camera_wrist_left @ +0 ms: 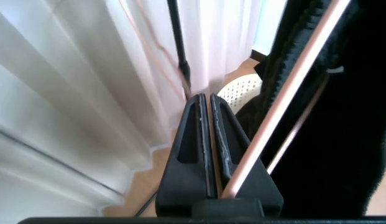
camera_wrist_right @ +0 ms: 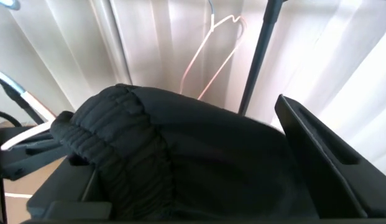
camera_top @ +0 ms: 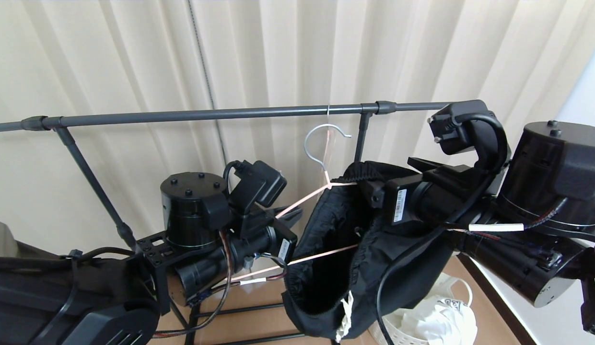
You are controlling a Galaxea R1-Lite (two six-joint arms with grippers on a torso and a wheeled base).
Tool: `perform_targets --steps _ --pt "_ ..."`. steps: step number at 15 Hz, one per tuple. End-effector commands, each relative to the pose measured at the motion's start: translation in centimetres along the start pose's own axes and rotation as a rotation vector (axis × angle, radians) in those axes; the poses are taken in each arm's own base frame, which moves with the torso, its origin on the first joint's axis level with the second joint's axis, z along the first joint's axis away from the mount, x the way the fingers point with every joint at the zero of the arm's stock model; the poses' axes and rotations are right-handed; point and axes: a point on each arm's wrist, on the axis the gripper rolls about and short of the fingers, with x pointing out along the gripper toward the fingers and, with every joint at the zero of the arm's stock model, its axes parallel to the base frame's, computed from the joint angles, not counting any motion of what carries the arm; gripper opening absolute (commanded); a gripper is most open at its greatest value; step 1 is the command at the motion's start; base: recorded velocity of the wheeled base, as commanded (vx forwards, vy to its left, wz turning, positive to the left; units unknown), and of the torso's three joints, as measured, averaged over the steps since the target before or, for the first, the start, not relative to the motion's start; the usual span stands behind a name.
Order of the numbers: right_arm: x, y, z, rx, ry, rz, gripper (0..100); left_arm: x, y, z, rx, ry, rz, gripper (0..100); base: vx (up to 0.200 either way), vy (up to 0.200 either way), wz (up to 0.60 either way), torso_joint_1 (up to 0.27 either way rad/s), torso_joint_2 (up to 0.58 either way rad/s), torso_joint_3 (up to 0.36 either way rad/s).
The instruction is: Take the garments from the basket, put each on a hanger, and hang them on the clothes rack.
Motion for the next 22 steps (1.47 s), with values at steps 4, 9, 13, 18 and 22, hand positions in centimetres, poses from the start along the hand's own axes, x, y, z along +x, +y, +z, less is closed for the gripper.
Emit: perform_targets --steps 4,9,13,18,22 --pt "0.2 0.2 -0.2 -0.021 0.008 0.004 100 1.2 0.0 -0.2 0.000 0.012 0.036 0 0.000 0.000 0.00 0.000 0.00 0.000" --pt "0.5 0.4 0.8 -0.093 0.018 0.002 100 1.2 -0.1 -0.2 0.004 0.017 0.062 0 0.000 0.000 0.00 0.000 0.00 0.000" --pt "0.6 0.5 1.4 -0.154 0.062 0.003 100 1.2 -0.1 -0.3 0.003 0.020 0.071 0 0.000 0.000 0.00 0.000 0.00 0.000" --pt "0.4 0.5 3.5 -0.197 0.096 0.003 100 1.3 -0.2 -0.4 0.004 0.029 0.099 0 0.000 0.000 0.00 0.000 0.00 0.000" --pt "-0.3 0.7 4.1 -0.222 0.133 0.020 100 1.4 -0.1 0.0 0.001 0.017 0.121 0 0.000 0.000 0.00 0.000 0.00 0.000"
